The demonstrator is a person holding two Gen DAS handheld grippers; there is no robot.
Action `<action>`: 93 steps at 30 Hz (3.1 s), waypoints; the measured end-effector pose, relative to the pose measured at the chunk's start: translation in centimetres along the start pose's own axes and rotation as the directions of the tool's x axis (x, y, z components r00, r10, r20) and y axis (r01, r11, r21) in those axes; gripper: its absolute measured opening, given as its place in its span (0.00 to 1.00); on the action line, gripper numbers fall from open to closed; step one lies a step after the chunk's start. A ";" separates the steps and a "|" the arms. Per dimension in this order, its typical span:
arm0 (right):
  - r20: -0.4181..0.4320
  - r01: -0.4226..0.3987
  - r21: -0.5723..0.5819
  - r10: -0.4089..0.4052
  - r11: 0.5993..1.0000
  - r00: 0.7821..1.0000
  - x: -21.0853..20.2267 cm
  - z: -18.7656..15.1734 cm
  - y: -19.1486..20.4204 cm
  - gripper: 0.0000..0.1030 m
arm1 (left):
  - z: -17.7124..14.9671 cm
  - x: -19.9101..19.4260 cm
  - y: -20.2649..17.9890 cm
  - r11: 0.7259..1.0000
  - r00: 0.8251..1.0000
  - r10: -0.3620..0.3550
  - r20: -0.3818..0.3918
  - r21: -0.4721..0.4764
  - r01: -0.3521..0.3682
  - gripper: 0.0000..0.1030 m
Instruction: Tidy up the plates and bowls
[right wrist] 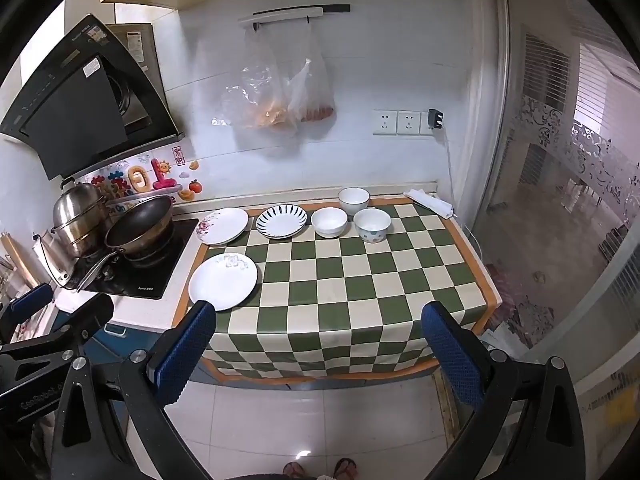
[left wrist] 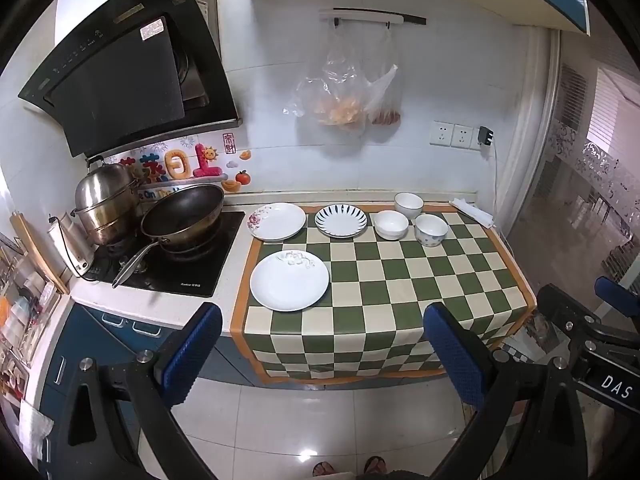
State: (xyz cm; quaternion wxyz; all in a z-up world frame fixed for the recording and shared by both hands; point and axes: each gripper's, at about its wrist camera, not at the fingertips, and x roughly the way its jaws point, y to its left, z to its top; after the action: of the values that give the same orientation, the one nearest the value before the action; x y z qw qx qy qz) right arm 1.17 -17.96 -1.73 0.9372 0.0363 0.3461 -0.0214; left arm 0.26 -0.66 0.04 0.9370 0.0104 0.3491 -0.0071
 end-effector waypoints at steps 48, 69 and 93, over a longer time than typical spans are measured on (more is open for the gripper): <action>0.001 0.005 0.002 -0.005 1.000 1.000 0.1 0.4 -0.2 1.00 | 1.2 -0.3 -0.4 1.000 1.000 -0.006 0.000 -0.011 0.006 1.00; -0.013 -0.010 -0.003 0.010 1.000 1.000 1.0 0.3 0.2 1.00 | 0.7 0.3 0.6 1.000 1.000 0.003 -0.004 -0.020 -0.003 1.00; -0.196 -0.178 0.114 0.198 0.977 0.960 16.2 -2.4 4.6 1.00 | -2.0 12.4 10.2 0.985 0.987 0.111 -0.120 -0.120 -0.125 1.00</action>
State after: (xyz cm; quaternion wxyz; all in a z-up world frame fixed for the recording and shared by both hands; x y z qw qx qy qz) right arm 12.27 -13.38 -13.86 0.8913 0.1157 0.4350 0.0554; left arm 8.57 9.50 -9.43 0.9133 -0.0280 0.3999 0.0712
